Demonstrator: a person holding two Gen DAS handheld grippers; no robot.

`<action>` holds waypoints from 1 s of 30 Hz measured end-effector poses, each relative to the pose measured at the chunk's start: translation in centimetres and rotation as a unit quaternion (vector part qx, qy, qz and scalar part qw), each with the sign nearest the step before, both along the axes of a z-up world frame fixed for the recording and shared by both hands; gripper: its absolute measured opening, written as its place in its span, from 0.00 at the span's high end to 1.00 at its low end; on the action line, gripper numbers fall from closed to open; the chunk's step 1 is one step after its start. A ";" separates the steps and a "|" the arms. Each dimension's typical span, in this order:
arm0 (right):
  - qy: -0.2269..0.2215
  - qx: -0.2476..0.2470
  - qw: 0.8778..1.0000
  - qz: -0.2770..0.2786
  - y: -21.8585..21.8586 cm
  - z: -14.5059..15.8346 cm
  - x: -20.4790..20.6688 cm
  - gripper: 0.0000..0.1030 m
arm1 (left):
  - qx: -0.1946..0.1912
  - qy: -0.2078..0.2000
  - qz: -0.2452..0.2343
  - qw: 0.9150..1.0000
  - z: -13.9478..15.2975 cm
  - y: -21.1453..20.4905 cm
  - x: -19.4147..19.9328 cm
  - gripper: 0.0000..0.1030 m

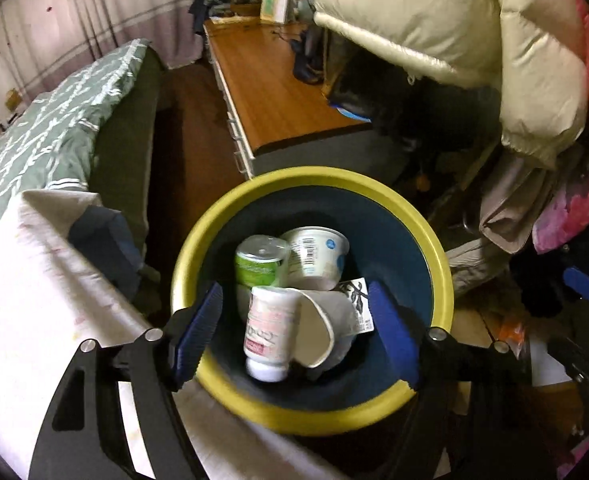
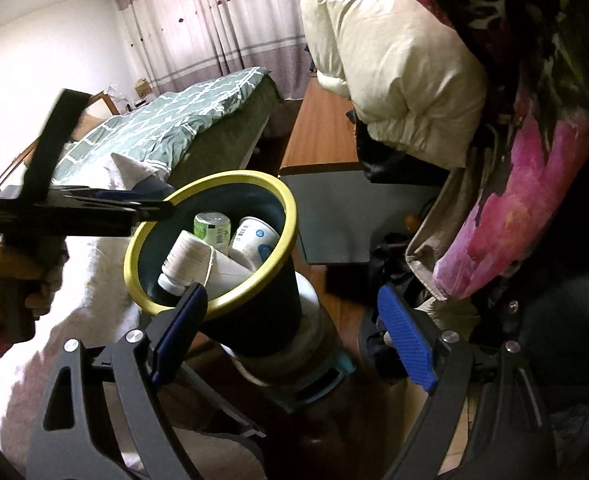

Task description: Collect trash

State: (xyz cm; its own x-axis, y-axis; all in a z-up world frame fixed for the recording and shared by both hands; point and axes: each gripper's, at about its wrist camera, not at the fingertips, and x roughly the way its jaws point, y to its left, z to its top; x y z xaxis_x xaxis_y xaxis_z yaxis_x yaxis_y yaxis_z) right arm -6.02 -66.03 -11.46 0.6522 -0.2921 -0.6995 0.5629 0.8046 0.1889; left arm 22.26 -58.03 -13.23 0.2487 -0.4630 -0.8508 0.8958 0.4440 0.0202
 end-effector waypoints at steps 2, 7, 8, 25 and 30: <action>-0.004 0.000 1.000 0.003 0.4 0.2 0.0 0.20 | -0.016 -0.009 0.009 1.000 1.6 2.3 -0.1 0.21; -0.015 -0.003 1.000 0.014 1.7 0.9 0.0 0.20 | -0.087 -0.053 0.036 0.994 6.9 9.7 -2.1 0.07; -0.017 -0.005 1.000 0.017 2.1 1.1 0.1 0.20 | -0.102 -0.068 0.045 0.991 7.9 11.7 -2.9 0.05; -0.068 -0.097 0.987 0.109 14.3 8.0 -0.6 0.18 | -0.200 -0.178 0.340 0.902 13.6 43.1 -13.2 0.05; -0.073 -0.110 0.985 0.115 16.3 8.9 -1.3 0.17 | -0.221 -0.194 0.393 0.871 13.7 49.3 -16.5 0.05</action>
State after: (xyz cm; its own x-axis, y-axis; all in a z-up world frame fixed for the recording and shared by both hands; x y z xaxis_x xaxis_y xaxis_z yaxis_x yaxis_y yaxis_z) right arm -7.28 -49.72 -2.55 0.8075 -0.2591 -0.5300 0.3409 0.9381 0.0607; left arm 5.80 -8.77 0.46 0.8658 -0.2813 -0.4138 0.2753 0.9584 -0.0754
